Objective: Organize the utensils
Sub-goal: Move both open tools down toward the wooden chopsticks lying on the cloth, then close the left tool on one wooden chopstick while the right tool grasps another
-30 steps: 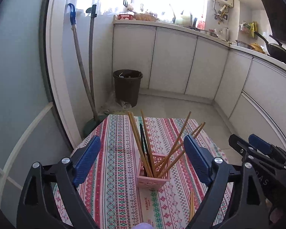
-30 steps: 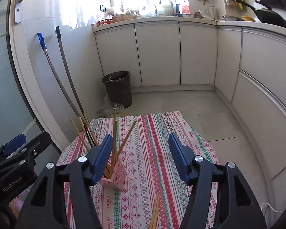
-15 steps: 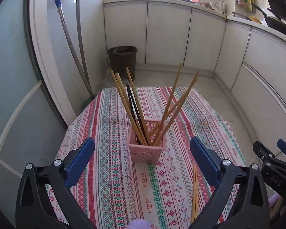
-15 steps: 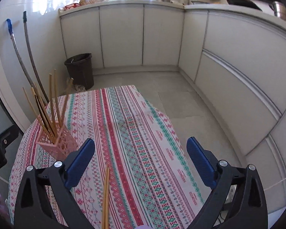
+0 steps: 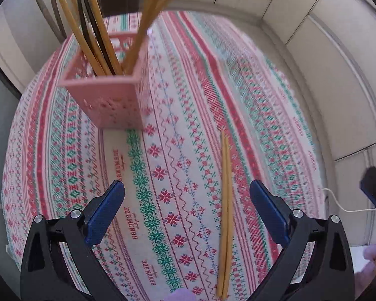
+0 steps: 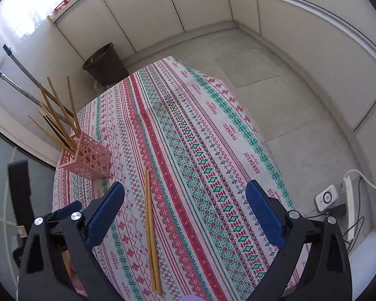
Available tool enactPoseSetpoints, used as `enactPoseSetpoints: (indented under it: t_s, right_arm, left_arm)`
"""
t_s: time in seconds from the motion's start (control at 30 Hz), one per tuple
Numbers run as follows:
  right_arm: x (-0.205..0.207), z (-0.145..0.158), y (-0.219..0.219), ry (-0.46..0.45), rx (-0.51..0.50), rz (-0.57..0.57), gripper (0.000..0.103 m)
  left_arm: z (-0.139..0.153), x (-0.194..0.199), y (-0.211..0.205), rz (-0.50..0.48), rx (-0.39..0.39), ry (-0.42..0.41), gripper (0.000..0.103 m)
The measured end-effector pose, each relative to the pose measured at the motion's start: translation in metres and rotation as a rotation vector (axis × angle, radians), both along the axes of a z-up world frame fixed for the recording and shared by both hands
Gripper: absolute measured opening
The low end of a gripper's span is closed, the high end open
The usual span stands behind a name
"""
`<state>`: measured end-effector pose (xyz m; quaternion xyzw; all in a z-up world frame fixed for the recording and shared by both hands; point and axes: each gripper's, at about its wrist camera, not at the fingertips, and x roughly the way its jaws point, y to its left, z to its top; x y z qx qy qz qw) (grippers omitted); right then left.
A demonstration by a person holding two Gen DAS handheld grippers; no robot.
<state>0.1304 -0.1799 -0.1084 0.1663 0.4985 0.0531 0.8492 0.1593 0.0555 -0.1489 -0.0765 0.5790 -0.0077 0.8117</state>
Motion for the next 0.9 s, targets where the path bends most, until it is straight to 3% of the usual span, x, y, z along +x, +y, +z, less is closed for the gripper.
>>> enactPoseSetpoints:
  t_s: [0.07,0.27,0.5,0.73,0.83,0.9]
  right_arm:
    - [0.000,-0.003,-0.004,0.021,0.039,0.004,0.095]
    - [0.006,-0.011,-0.012,0.053,0.085,-0.004,0.095]
    - [0.009,-0.019,-0.022,0.091,0.136,-0.009,0.095]
    - [0.011,-0.023,-0.026,0.110,0.163,-0.014,0.095]
    - [0.011,-0.023,-0.027,0.110,0.158,-0.015,0.095]
    - [0.011,-0.023,-0.029,0.113,0.161,-0.020,0.095]
  left_arm:
    - [-0.014,0.005,-0.001,0.023,0.015,0.033,0.096]
    - [-0.037,0.023,-0.001,0.118,-0.058,0.120,0.096]
    - [-0.048,0.033,-0.012,0.130,0.052,0.135,0.096]
    - [-0.064,0.046,-0.016,0.138,0.070,0.155,0.096]
    - [-0.069,0.057,-0.026,0.114,0.114,0.136,0.091]
    - [-0.071,0.066,-0.044,0.095,0.120,0.113,0.081]
